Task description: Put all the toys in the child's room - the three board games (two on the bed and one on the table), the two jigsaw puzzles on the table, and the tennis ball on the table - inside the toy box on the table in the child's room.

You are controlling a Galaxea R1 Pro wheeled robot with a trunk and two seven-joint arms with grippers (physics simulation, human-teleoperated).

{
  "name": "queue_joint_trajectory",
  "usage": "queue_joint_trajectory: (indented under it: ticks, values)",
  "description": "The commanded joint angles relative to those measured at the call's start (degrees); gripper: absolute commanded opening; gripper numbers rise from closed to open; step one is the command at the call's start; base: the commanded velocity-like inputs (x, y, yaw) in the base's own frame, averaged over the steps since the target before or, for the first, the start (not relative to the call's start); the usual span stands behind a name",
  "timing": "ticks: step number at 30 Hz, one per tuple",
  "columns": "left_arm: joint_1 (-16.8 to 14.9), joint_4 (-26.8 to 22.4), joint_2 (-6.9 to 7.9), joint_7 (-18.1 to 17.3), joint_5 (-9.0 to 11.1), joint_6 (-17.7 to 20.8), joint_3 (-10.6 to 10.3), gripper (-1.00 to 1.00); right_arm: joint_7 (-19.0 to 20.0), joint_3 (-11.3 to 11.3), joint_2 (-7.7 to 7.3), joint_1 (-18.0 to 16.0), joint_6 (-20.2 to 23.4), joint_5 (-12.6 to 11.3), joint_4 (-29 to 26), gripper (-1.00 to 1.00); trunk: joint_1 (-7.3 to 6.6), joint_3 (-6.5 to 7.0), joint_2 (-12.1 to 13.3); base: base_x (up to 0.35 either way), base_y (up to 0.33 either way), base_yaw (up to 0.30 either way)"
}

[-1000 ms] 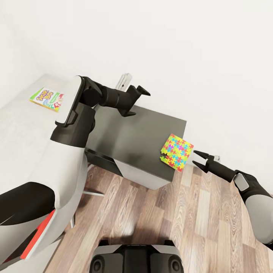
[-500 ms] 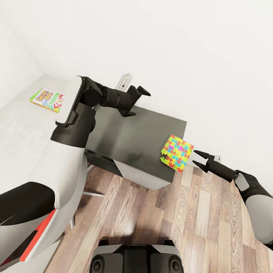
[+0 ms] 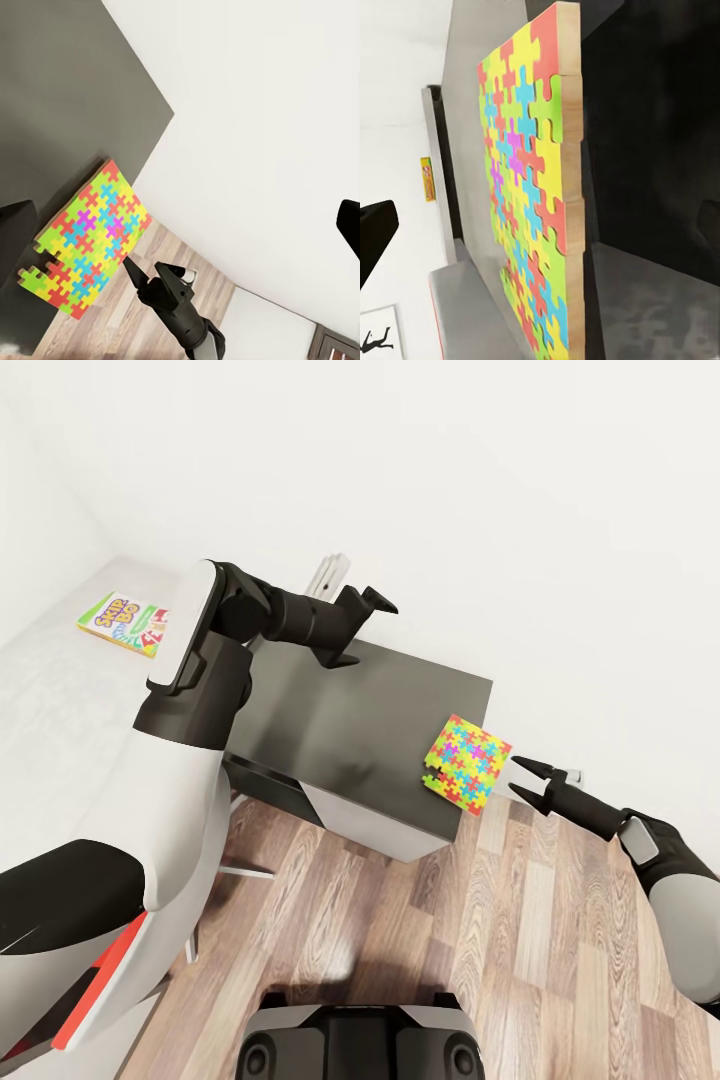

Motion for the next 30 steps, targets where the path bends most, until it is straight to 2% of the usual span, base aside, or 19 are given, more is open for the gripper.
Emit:
queue_joint_trajectory:
  ticks: [1,30]
  values:
    - [-0.1,0.0,-0.02,0.5,0.4,0.2,0.0,1.00,0.0,-0.2,-0.04,0.0,0.3,0.0,0.0,1.00,0.03,-0.07,-0.1,0.000,0.000,0.000]
    - [-0.1,0.0,-0.02,0.4,0.4,0.2,0.0,1.00,-1.1,-0.2,-0.18,0.0,0.4,-0.2,0.2,1.00,0.03,-0.07,-0.1,0.000,0.000,0.001]
